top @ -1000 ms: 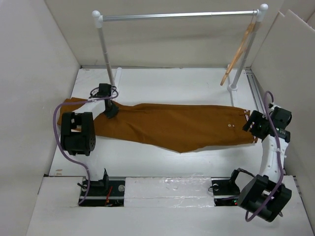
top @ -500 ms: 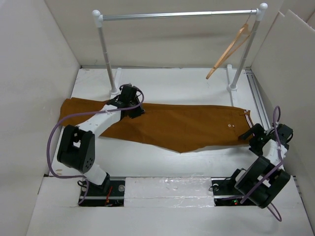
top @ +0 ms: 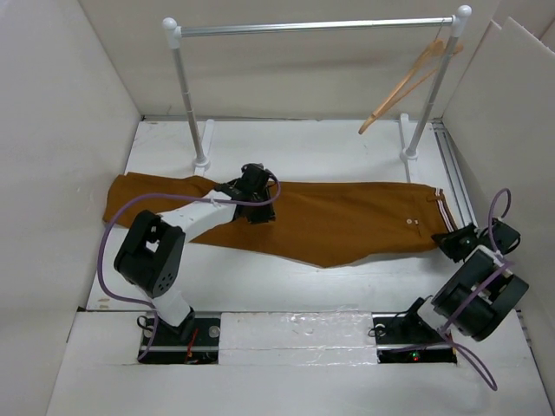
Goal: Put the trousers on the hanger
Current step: Fold the trousers at the center of the board.
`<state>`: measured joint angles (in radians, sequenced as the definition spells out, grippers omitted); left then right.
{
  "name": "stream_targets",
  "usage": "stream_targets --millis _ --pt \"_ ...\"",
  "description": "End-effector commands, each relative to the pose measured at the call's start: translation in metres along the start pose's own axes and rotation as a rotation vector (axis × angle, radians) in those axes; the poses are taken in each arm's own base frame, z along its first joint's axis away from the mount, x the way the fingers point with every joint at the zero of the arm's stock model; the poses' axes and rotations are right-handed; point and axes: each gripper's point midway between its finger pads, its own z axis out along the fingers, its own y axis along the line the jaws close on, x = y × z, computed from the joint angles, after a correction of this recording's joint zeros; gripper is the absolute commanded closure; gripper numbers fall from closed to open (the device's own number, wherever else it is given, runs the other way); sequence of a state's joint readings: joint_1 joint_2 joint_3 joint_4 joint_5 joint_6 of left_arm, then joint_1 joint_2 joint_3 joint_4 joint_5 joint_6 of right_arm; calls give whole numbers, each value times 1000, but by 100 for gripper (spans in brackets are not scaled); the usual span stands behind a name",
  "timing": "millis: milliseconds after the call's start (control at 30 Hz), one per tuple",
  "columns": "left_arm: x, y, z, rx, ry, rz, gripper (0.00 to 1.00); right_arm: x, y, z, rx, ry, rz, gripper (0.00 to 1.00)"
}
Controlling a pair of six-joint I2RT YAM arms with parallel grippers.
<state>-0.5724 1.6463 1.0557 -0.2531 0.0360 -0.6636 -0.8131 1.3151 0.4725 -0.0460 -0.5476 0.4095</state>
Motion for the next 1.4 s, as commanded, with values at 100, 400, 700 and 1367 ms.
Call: stream_targets --millis 100,400,700,1367 --pt "22 -15 -4 4 -3 91 78 -101 50 -85 91 -337 -199 100" --pt "85 -78 1 132 118 240 82 -160 152 -175 60 -487 -496 100" --pt "51 -104 -17 133 52 223 85 -80 277 -181 -283 -400 -764 100" --pt "-252 39 -347 173 -883 -244 82 313 582 -163 -968 66 -928 100"
